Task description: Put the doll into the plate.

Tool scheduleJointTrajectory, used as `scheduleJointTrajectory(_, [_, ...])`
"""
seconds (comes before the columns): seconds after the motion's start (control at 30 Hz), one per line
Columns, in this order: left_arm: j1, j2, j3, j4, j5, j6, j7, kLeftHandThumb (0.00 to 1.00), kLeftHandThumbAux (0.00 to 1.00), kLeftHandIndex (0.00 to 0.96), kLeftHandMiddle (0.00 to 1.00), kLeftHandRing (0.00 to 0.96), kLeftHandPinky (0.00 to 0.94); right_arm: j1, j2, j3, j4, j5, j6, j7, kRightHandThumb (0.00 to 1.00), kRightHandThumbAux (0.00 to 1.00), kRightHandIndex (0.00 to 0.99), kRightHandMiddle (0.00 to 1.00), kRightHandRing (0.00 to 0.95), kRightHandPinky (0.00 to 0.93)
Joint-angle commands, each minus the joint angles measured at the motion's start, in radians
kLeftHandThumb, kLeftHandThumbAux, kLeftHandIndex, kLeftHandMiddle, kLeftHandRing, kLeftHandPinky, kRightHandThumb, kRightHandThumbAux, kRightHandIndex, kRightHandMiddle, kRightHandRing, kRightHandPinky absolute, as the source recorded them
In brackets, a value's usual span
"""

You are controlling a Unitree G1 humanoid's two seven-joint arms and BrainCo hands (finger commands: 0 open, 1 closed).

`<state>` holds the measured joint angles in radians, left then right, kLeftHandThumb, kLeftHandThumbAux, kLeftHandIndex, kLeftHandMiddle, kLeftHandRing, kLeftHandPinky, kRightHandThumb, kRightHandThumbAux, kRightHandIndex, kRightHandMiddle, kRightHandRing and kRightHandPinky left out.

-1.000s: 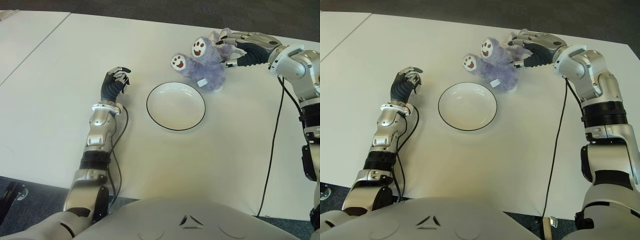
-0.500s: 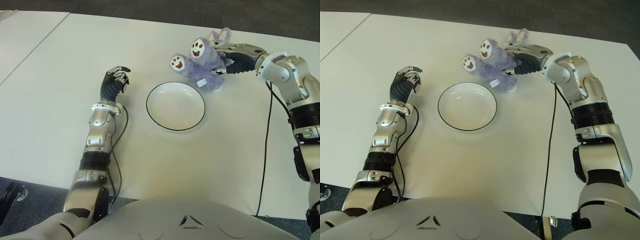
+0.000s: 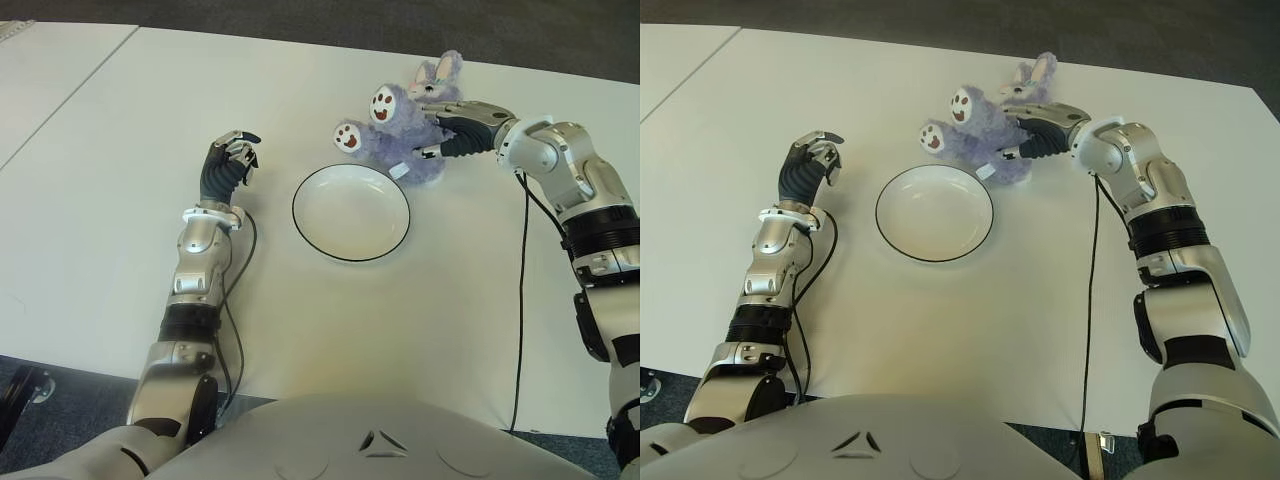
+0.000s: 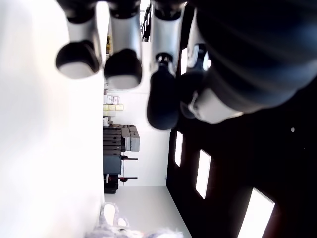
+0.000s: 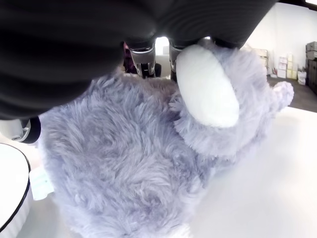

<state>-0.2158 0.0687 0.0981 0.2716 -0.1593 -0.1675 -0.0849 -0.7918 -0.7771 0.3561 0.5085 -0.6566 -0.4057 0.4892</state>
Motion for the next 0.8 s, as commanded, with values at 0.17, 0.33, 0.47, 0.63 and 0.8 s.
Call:
scheduleJointTrajectory(0.17, [0.089,-0.066,-0.013,0.023,0.001,0.009,0.029,0.712,0.705,0.444,0.847,0.868,0.867,0.053,0.011,0.044,0.027,-0.024,0.009,0.025,0.378,0.234,0.0,0.0,0.0,0.0])
scheduleJointTrajectory(0.33, [0.091,-0.065,-0.013,0.014,0.0,0.016,0.033,0.712,0.705,0.444,0.847,0.868,0.868,0.088,0.012,0.05,0.018,-0.02,0.017,0.025,0.372,0.236,0.0,0.0,0.0,0.0])
scheduleJointTrajectory(0.47, [0.093,-0.061,-0.013,0.009,0.0,0.012,0.03,0.712,0.705,0.444,0.845,0.868,0.867,0.114,0.022,0.06,0.025,-0.025,0.029,0.017,0.366,0.237,0.0,0.0,0.0,0.0])
scheduleJointTrajectory(0.63, [0.099,-0.06,-0.014,0.0,-0.002,0.011,0.025,0.712,0.706,0.444,0.844,0.867,0.868,0.132,0.032,0.07,0.027,-0.029,0.043,0.015,0.361,0.241,0.0,0.0,0.0,0.0])
scheduleJointTrajectory(0.8, [0.101,-0.059,-0.015,-0.004,-0.001,0.011,0.025,0.712,0.706,0.443,0.847,0.87,0.871,0.143,0.046,0.083,0.045,-0.037,0.055,0.005,0.358,0.243,0.0,0.0,0.0,0.0])
